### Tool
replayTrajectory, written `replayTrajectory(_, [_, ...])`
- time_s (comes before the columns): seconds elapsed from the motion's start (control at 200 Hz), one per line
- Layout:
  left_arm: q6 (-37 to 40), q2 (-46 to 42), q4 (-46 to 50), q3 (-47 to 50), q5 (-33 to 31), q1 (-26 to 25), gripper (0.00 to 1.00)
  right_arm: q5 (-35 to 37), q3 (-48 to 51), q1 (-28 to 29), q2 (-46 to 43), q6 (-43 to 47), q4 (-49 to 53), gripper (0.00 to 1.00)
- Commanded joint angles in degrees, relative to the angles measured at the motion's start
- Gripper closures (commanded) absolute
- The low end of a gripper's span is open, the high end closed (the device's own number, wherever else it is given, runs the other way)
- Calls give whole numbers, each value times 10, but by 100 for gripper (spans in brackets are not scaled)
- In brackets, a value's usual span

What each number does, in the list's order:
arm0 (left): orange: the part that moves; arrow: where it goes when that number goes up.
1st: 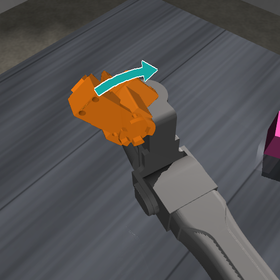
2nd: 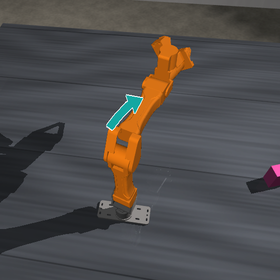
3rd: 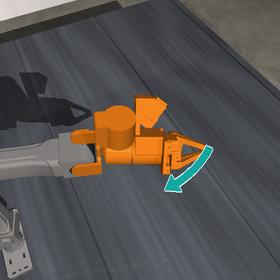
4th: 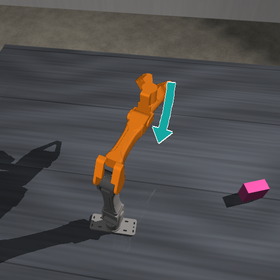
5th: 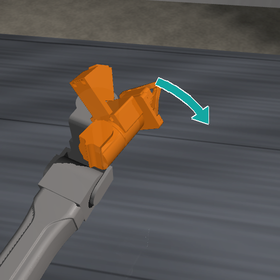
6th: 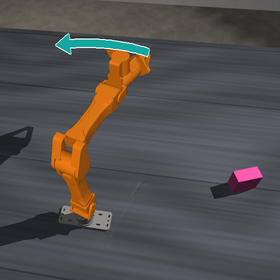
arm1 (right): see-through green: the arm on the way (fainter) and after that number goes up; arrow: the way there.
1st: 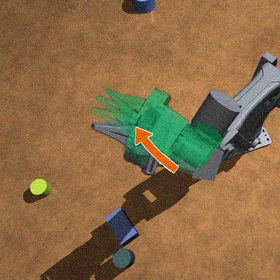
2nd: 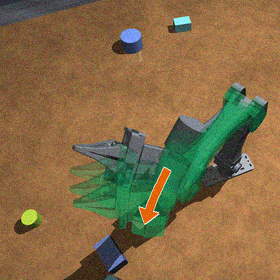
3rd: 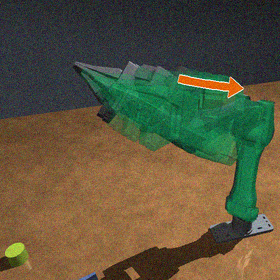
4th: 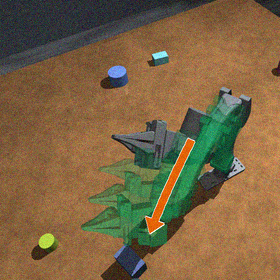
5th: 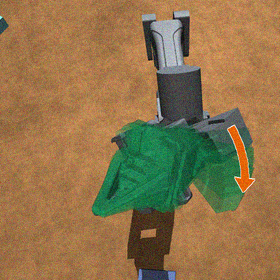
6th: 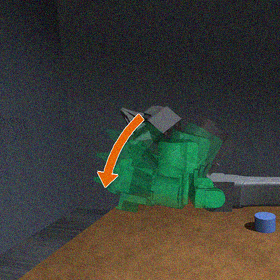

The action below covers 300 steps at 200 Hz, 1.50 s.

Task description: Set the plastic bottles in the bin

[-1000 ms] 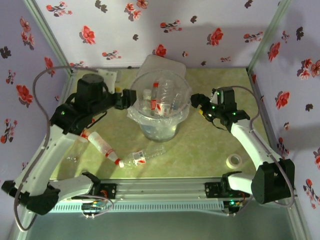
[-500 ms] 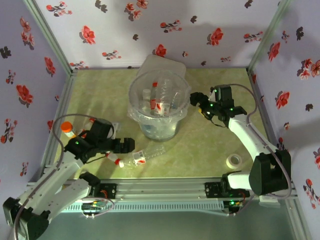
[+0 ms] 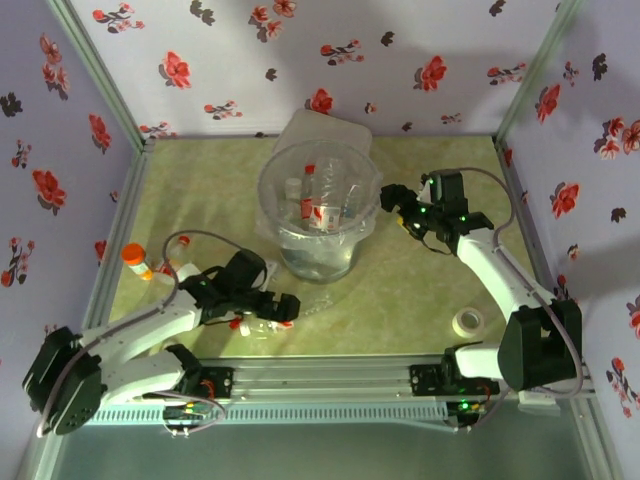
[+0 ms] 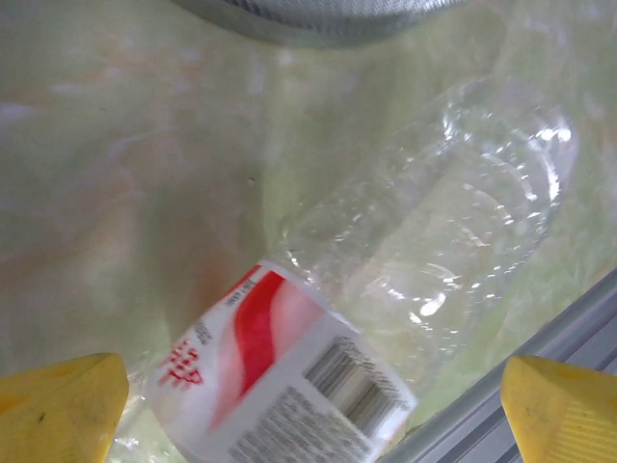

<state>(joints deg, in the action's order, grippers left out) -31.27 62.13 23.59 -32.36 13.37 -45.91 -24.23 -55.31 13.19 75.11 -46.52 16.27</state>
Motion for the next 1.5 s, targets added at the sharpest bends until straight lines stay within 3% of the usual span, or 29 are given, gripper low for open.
replayTrajectory(0.0, [34,26,-32,-4,-7,-9,0,-2,-11,3,-2,4,-1,10])
replayTrajectory(0.755, [-6,68,-115,39,-26,-84,0,-4,-13,3,9,-2,-11,10])
replayTrajectory(0.825, [-8,68,-114,37,-30,-84,4,-5,-11,3,8,-3,-12,10])
replayTrajectory(0.95, [-8,72,-73,24,-65,-84,15,-4,-9,3,4,-3,-12,10])
replayTrajectory(1.14, [-8,57,-38,15,-78,-84,21,-5,-9,3,-1,-3,-12,10])
replayTrajectory(1.375, [-13,-55,48,0,-148,-82,30,-4,-11,3,0,-3,-12,10])
replayTrajectory(1.495, [-29,-102,128,-32,-196,-50,32,-6,-12,4,4,-6,-17,10])
